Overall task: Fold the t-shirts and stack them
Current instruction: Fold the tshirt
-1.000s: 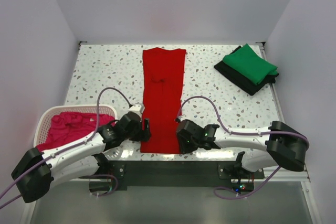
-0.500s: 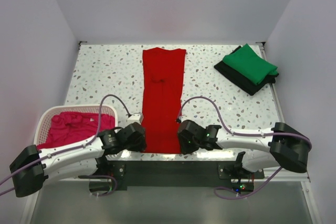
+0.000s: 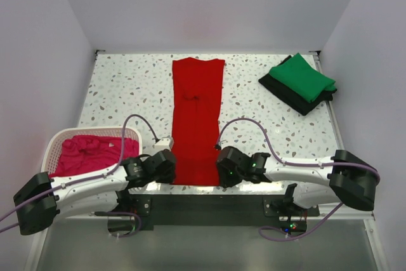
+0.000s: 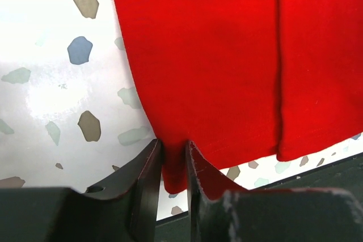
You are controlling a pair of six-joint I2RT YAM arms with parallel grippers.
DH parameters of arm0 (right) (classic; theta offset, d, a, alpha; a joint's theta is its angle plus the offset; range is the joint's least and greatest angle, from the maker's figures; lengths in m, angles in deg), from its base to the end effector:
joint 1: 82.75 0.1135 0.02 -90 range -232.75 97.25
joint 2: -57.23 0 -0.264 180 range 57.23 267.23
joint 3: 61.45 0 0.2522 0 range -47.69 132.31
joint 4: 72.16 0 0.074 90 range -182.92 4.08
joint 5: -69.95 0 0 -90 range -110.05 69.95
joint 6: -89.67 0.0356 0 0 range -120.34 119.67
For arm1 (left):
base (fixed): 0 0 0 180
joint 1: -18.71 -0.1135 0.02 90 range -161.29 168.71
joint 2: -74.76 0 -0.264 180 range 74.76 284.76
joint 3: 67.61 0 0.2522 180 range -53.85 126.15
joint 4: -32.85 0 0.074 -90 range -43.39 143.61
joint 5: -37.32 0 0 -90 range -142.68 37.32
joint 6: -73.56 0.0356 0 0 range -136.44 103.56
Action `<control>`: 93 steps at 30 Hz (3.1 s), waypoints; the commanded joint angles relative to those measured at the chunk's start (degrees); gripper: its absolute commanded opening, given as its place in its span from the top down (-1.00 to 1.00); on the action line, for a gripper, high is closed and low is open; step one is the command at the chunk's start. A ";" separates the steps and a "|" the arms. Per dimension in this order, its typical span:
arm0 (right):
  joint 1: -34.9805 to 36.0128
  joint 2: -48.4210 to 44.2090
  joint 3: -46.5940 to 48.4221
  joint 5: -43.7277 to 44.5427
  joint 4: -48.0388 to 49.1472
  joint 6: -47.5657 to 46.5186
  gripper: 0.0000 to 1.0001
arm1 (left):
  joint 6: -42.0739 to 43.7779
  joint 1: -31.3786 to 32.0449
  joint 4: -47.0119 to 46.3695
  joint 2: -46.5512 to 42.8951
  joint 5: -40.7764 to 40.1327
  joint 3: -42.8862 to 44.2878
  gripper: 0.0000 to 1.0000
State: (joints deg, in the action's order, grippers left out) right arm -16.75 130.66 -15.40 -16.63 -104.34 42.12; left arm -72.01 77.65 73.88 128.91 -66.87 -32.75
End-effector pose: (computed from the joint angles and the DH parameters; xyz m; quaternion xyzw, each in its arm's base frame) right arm 0.0931 0.2039 0.1561 -0.1892 0.9458 0.1961 0.1768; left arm 0.0886 -0.1301 0.1499 -0.0034 0.9598 -0.1492 0.2379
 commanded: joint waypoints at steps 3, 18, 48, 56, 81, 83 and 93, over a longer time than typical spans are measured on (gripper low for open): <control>0.27 -1.09 -0.92 -0.25 1.27 0.43 0.40 | -0.85 0.83 1.12 0.69 0.83 -1.68 0.48; 0.27 -1.62 -2.41 -2.28 5.23 0.34 0.76 | 0.03 1.00 -0.90 0.17 1.98 -2.91 0.79; -3.59 -5.58 8.13 14.60 -0.49 -4.66 1.00 | 7.39 0.83 -13.10 0.16 -15.24 4.38 1.00; -9.39 1.36 13.32 12.40 3.65 -10.02 1.00 | 17.77 -6.99 -21.46 7.71 -10.33 8.07 1.00; -27.85 24.47 38.36 9.15 4.97 -19.08 1.00 | 31.05 -32.47 -44.67 37.69 9.89 29.86 1.00; -28.38 26.84 39.68 8.97 4.79 -19.25 1.00 | 30.79 -33.36 -44.93 39.10 10.06 30.75 1.00; -31.98 32.47 45.22 9.15 3.74 -20.66 1.00 | 30.26 -37.14 -45.55 45.51 12.70 34.35 1.00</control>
State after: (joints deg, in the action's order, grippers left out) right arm -47.90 162.42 26.28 -7.61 -101.34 22.98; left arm -42.26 41.48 32.29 172.95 -55.73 -1.27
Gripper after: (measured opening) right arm 0.015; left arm 0.021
